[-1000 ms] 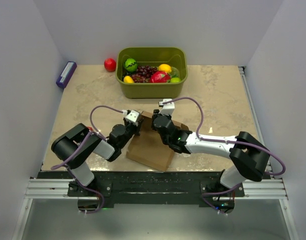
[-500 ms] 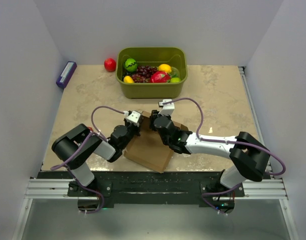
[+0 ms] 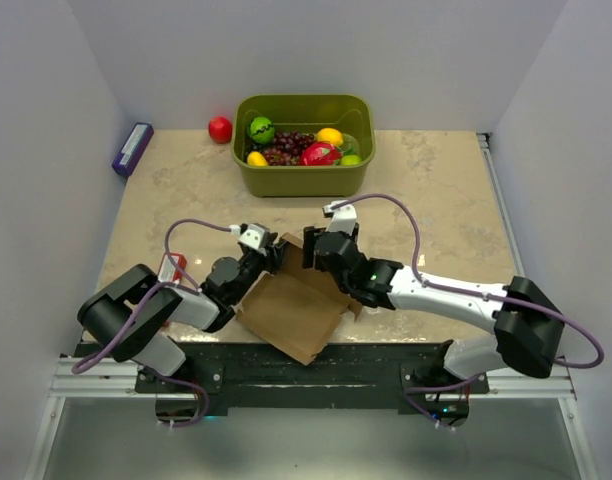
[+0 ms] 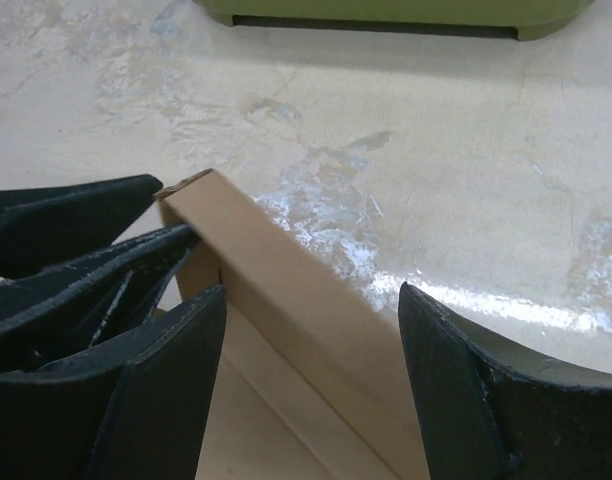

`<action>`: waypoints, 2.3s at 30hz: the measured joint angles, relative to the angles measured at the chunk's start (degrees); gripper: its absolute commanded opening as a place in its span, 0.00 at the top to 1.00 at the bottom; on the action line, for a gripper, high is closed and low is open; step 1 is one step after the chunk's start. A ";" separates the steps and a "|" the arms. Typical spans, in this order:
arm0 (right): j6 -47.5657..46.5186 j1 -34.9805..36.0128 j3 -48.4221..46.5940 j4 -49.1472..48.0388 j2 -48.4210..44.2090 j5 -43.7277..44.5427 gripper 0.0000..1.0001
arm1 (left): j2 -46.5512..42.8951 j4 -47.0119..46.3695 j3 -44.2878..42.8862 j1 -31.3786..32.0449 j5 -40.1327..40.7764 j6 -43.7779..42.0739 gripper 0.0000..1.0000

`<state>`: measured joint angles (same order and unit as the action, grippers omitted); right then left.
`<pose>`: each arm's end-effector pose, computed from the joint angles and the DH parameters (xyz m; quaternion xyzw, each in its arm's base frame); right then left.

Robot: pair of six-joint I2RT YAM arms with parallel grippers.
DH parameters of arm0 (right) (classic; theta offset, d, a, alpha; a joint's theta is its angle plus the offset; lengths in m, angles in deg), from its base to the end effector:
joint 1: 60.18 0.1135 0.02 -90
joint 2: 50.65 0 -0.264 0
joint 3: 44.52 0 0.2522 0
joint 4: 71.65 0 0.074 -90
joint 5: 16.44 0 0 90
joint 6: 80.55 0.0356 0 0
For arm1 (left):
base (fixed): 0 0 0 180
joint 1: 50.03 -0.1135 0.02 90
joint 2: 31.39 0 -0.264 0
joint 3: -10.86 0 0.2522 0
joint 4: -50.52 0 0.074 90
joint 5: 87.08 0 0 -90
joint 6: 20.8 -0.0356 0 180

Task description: Fold the paper box

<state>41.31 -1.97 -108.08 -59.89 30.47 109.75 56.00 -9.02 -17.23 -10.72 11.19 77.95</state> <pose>0.1808 0.2518 0.2479 -0.0342 0.8345 0.1503 0.5290 0.1936 -0.1519 0.1608 0.1362 0.6924 -0.2413 0.6662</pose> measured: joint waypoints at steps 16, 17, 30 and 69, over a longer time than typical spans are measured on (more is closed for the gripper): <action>7.15 -1.88 2.51 21.38 -21.11 -4.33 0.20 | -0.57 -0.68 2.62 -0.07 -0.74 1.84 0.51; 7.69 -1.88 3.43 22.34 -23.15 -5.18 0.20 | -1.20 -0.68 3.06 -0.09 -0.85 2.23 0.48; 10.82 -1.92 6.16 37.81 -35.34 -16.15 0.28 | -23.91 24.98 -1.29 -5.16 -4.61 11.78 0.29; -10.84 -1.60 -3.02 38.42 -15.08 -10.73 1.00 | -18.45 77.44 -42.10 -24.44 -36.85 7.48 0.05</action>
<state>30.47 -3.56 -111.10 -21.46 15.39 99.01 37.55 68.42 -59.33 -35.16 -25.66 85.43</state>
